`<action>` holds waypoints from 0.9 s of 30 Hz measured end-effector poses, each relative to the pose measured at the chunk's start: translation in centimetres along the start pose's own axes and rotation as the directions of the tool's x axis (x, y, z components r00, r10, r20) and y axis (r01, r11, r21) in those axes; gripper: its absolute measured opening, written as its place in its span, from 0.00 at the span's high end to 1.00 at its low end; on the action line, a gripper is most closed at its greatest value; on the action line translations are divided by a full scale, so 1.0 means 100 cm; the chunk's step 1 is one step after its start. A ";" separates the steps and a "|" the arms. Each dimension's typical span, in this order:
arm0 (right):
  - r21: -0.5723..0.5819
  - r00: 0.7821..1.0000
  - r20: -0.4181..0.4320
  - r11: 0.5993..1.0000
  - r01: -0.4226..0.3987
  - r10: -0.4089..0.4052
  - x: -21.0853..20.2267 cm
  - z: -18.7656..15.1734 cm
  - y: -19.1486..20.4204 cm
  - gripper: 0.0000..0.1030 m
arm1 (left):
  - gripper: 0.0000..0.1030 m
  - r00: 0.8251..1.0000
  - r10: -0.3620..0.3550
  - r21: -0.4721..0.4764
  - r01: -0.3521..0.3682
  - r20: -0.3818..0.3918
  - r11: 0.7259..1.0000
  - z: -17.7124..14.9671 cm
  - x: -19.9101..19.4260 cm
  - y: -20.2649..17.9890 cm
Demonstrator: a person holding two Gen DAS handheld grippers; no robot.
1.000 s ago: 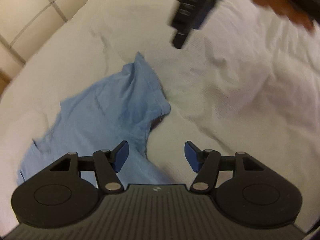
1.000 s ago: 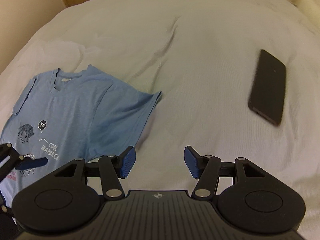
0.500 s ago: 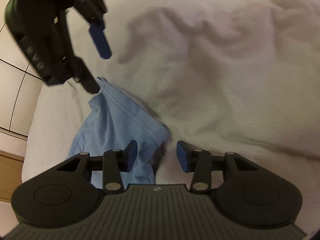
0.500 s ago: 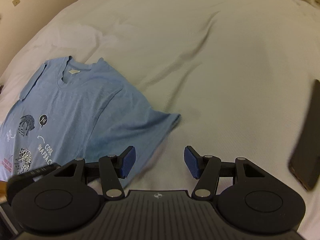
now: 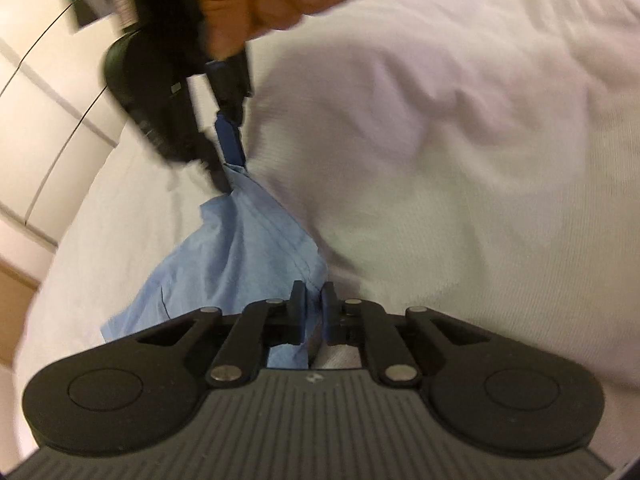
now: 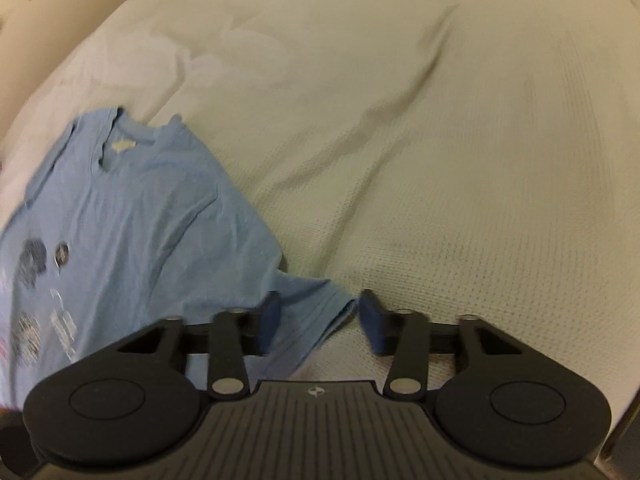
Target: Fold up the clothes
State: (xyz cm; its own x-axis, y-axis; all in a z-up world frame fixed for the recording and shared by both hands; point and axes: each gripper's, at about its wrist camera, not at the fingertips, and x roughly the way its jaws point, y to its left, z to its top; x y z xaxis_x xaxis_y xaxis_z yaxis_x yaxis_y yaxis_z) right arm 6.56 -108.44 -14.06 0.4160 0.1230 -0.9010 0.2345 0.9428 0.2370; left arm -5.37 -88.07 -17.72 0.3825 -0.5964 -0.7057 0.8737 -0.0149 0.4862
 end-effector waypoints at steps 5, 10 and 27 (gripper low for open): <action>0.066 0.998 0.061 0.998 -0.003 -0.001 -0.018 0.000 -0.003 0.94 | 0.94 0.994 -0.076 -0.372 0.098 0.073 0.923 -0.006 -0.016 0.037; 0.049 0.993 0.113 0.999 -0.017 0.012 -0.042 0.003 0.017 0.94 | 0.92 0.992 -0.094 -0.753 0.121 0.079 0.647 -0.032 -0.025 0.077; -0.102 0.981 0.123 0.985 -0.139 0.151 -0.019 0.021 0.099 0.66 | 0.92 0.992 -0.109 -0.954 0.023 0.057 -0.297 -0.155 -0.026 0.125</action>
State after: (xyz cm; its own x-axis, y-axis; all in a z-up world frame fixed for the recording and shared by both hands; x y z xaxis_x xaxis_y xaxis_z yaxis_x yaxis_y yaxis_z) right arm 9.91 -99.95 -9.22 0.5517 0.2248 -0.8032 0.0838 0.9432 0.3215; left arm 9.20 -74.27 -17.78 0.2669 -0.6363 -0.7238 0.0356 0.7570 -0.6524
